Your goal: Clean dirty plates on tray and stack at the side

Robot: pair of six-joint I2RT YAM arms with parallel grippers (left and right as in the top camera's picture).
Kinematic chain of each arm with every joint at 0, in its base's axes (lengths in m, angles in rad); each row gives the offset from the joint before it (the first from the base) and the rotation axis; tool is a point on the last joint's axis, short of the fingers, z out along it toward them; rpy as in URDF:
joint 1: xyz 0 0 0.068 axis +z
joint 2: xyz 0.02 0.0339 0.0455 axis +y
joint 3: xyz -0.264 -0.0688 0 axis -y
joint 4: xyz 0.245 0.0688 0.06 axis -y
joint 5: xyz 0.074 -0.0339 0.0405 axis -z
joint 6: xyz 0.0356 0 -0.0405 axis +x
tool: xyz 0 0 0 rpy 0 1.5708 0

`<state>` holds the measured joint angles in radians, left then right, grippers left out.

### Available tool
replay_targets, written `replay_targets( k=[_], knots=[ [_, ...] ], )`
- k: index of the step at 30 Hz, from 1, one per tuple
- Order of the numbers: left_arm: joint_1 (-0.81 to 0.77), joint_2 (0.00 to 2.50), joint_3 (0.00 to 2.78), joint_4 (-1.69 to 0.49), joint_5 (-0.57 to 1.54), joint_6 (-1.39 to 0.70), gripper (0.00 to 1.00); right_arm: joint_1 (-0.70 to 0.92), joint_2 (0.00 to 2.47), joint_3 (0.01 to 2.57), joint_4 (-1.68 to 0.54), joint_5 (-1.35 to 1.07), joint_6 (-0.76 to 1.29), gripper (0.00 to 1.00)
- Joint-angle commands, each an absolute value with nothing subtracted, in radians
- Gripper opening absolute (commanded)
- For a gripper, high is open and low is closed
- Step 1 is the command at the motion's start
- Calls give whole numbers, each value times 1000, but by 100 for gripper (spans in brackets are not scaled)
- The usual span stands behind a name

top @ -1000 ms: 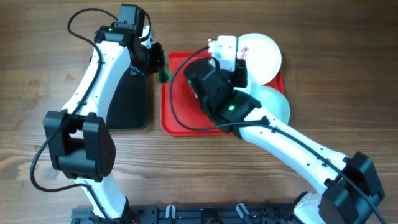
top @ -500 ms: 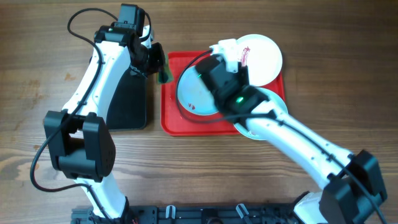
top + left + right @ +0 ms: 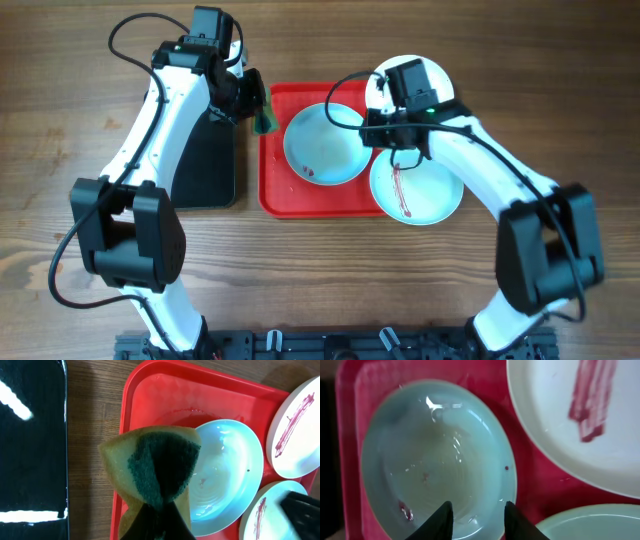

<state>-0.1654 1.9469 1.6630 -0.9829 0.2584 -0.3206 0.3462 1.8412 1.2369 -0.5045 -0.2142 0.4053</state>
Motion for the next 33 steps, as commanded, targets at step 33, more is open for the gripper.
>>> replay_targets(
  k=[33],
  knots=[
    [-167,1932,1674,-993,256,-329,4,347,2032,1382,-548,-60,181,24]
  ],
)
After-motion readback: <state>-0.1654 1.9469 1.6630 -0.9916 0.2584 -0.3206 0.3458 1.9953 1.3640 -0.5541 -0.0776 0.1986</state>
